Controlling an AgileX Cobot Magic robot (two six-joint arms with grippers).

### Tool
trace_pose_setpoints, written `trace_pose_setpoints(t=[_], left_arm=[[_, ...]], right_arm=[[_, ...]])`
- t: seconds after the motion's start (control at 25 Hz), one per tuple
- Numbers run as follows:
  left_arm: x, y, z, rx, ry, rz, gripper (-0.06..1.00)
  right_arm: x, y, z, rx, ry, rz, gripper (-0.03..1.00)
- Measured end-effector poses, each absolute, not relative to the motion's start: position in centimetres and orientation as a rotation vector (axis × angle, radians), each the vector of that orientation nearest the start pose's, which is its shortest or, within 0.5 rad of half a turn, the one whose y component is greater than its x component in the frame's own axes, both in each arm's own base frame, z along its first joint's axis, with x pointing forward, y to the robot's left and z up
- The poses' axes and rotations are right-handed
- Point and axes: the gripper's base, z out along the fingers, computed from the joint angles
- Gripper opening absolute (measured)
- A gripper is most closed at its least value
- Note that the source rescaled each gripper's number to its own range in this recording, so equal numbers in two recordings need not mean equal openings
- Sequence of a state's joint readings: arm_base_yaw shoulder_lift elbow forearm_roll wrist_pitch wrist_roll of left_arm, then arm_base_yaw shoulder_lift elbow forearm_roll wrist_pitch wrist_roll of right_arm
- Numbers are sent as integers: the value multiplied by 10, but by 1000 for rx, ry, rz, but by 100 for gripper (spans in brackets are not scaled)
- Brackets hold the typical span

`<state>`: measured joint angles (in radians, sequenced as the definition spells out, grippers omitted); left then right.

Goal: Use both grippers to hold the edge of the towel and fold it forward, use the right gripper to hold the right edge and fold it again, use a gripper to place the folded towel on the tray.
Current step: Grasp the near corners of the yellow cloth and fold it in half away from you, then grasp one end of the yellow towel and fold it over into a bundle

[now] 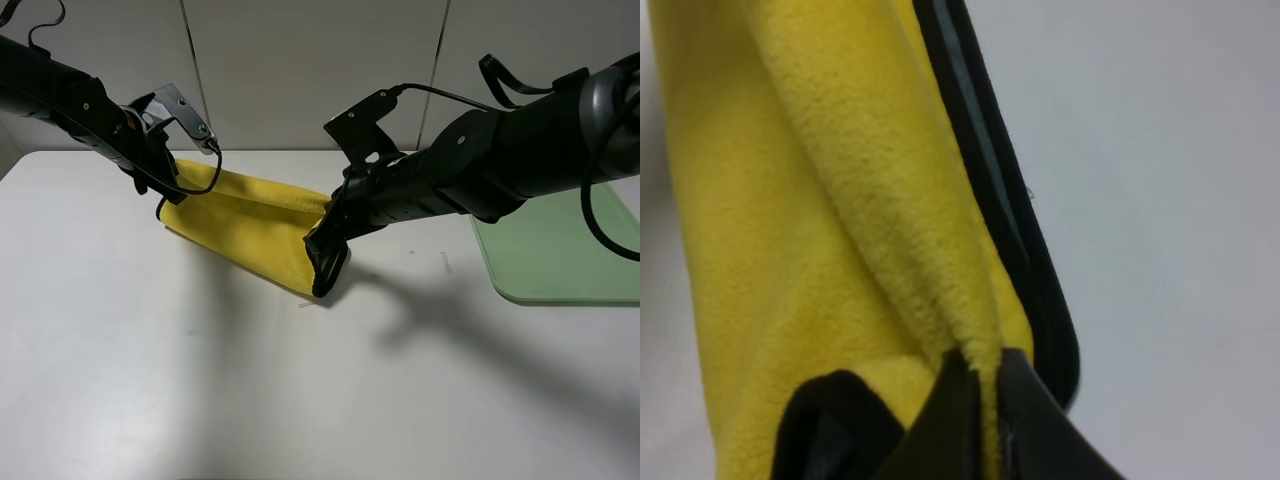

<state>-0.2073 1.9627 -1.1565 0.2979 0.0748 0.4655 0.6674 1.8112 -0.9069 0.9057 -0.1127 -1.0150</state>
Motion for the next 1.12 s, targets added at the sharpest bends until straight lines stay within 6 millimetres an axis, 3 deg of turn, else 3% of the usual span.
trace_pose_setpoints(t=[0.08, 0.16, 0.2, 0.28, 0.4, 0.48, 0.6, 1.12], left_arm=[[402, -83, 156, 1100, 2111, 293, 2], [402, -83, 156, 1100, 2111, 293, 8], [402, -83, 156, 1101, 2111, 294, 14], [402, -83, 156, 1101, 2111, 294, 32], [402, -83, 156, 1102, 2106, 295, 68], [403, -83, 157, 1098, 2098, 294, 87], [403, -83, 157, 1097, 2091, 293, 96], [404, -83, 157, 1095, 2086, 293, 100]], right_arm=[[287, 216, 159, -841, 2164, 179, 6], [287, 216, 159, -839, 2162, 177, 24], [287, 216, 159, -837, 2160, 174, 40], [288, 215, 159, -832, 2156, 168, 74], [289, 215, 160, -820, 2145, 154, 94], [290, 214, 161, -812, 2137, 145, 98], [291, 214, 161, -806, 2132, 138, 100], [291, 213, 162, -800, 2127, 132, 100]])
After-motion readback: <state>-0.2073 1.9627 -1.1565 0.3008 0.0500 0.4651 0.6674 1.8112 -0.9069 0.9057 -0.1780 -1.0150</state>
